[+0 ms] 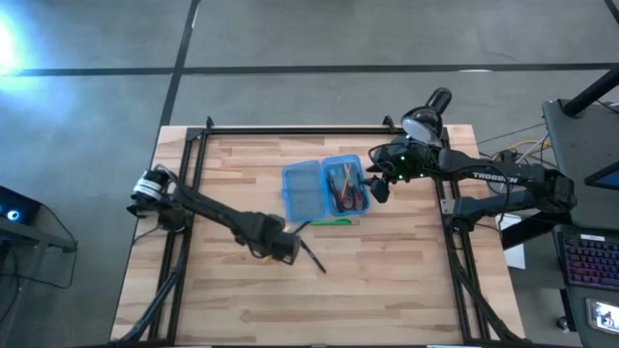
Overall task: Pick & place school supplies into a supply box
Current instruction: Put the yellow pen into the supply box
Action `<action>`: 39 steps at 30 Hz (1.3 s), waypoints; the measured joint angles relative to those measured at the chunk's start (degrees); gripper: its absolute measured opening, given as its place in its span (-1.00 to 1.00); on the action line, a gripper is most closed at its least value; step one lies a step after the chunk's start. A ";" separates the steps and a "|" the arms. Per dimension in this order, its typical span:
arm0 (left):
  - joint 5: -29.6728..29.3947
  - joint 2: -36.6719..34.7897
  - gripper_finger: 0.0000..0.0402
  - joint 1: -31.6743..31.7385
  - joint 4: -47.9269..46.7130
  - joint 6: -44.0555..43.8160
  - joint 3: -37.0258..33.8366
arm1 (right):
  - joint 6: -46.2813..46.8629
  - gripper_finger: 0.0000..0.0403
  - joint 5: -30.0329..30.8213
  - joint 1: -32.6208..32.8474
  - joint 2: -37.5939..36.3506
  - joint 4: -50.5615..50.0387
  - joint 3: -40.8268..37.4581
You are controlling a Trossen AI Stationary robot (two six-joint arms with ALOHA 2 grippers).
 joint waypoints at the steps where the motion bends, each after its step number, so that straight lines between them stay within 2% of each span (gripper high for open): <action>1: 0.00 0.23 -0.31 -0.46 0.32 -0.15 0.00 | 0.01 0.09 0.00 0.01 0.00 0.01 0.00; 12: -4.20 4.39 -0.31 -0.91 1.35 2.76 -0.61 | 0.16 0.09 0.42 0.02 0.00 -0.01 -0.02; 20: -3.65 6.67 -0.33 0.61 3.32 6.06 -0.91 | 0.20 0.09 0.42 0.02 0.00 -0.11 -0.02; 24: -3.17 6.64 -0.49 1.22 4.06 7.58 -1.42 | 0.20 0.09 0.44 0.02 0.00 -0.11 -0.02; 30: -2.30 6.72 -0.89 2.30 4.91 9.59 -2.34 | 0.19 0.09 0.44 0.02 0.00 -0.15 -0.02; 36: -1.42 4.72 -0.90 3.15 4.72 4.39 -2.43 | 0.17 0.09 0.91 0.02 0.00 -0.28 -0.02; 39: -1.73 2.30 -0.90 3.20 2.99 -1.15 -2.76 | 2.58 0.09 4.17 -0.07 0.00 -0.47 -0.02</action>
